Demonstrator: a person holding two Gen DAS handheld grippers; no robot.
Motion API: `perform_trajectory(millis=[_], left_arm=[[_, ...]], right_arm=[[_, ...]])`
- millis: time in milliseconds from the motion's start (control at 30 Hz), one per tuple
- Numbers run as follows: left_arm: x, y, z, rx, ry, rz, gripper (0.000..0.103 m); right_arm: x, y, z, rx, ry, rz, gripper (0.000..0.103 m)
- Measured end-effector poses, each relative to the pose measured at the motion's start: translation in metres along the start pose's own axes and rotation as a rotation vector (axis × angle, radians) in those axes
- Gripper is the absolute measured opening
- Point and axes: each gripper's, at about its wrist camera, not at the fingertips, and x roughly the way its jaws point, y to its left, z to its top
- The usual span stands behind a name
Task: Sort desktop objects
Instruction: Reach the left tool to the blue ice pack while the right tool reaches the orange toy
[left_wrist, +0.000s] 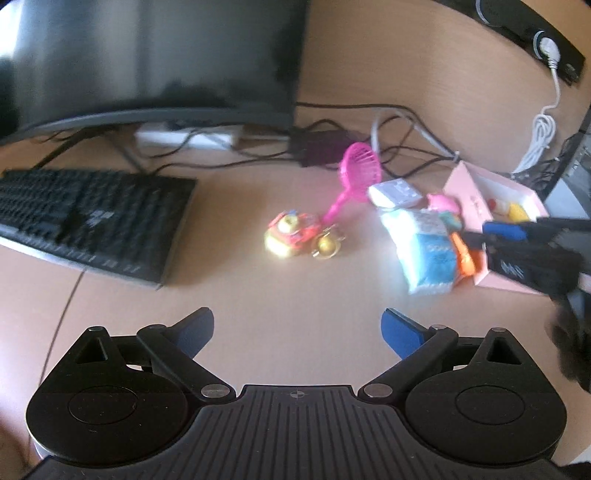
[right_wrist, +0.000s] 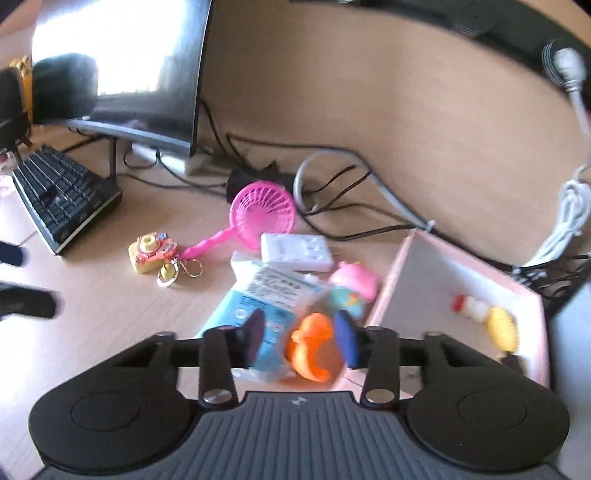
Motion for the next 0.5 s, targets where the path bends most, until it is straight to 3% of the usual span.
perform_trajectory(millis=[67,133,200,267,400,500], left_arm=[[-0.001,0.007,-0.007,-0.021,0.023,0.020,0.100],[0.002,0.012,-0.014,-0.038,0.048,0.034,0.100],[0.005,0.015,-0.017,-0.048,0.066,0.033,0.100],[0.006,0.014,-0.017,-0.048,0.071,0.024,0.100],[0.012,0.001,-0.008,-0.015,0.060,0.000,0.100],[0.019,-0.014,0.000,0.045,0.045,-0.034,0.100]], right_arm=[[0.014,0.010,-0.001,-0.048,-0.008,-0.105,0.023],[0.026,0.015,-0.004,-0.067,0.011,-0.138,0.022],[0.034,0.014,-0.006,-0.025,0.048,-0.091,0.021],[0.033,0.013,-0.011,0.011,0.063,-0.034,0.014],[0.023,0.022,-0.019,0.037,0.083,0.144,0.010],[0.016,0.024,-0.027,-0.002,0.065,0.116,0.010]])
